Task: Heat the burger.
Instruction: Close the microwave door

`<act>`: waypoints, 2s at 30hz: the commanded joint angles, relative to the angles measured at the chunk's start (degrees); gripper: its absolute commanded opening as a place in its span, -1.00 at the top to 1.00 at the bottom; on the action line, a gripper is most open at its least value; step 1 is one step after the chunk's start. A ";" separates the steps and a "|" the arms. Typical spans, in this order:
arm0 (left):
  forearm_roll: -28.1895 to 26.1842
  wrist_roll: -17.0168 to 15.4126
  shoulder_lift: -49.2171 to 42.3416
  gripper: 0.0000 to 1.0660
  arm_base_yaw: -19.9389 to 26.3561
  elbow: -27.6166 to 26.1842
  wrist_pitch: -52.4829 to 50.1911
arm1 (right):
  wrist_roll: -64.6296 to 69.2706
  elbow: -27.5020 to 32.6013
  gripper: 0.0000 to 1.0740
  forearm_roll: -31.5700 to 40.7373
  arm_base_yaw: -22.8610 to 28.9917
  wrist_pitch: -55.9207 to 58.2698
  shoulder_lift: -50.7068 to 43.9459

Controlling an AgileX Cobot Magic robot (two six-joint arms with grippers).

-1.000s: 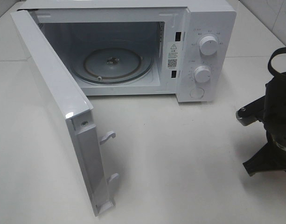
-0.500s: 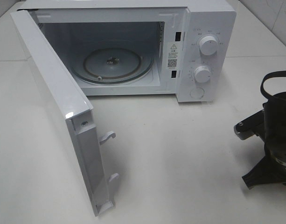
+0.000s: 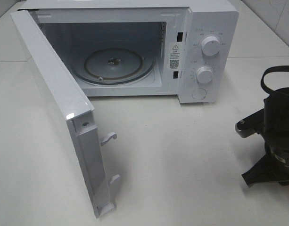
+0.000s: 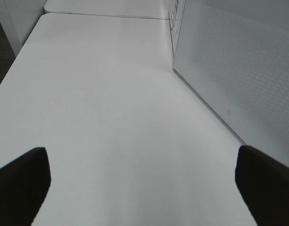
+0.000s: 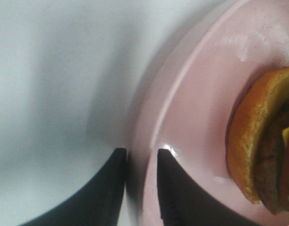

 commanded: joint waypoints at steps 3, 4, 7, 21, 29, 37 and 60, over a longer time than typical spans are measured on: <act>0.17 -0.11 -0.97 -0.88 0.06 0.06 -0.97 | -4.58 -2.29 0.07 2.58 -0.11 1.26 -3.27; 0.17 -0.11 -0.97 -0.88 0.06 0.06 -0.97 | -4.58 -2.29 0.07 2.58 -0.11 1.26 -3.27; 0.17 -0.11 -0.97 -0.88 0.06 0.06 -0.97 | -6.30 -2.23 0.01 3.55 -0.11 1.26 -6.99; 0.17 -0.11 -0.97 -0.88 0.06 0.06 -0.97 | -31.80 -2.29 -0.56 26.36 -0.11 4.30 -32.37; 0.17 -0.11 -0.97 -0.88 0.06 0.06 -0.97 | -39.48 -2.29 -0.53 34.49 -0.11 9.11 -43.77; 0.17 -0.11 -0.97 -0.88 0.06 0.06 -0.97 | -39.99 -2.29 -0.49 35.41 -0.11 15.30 -53.86; 0.17 -0.11 -0.97 -0.88 0.06 0.06 -0.97 | -40.85 1.20 -0.42 35.52 -17.07 14.44 -83.37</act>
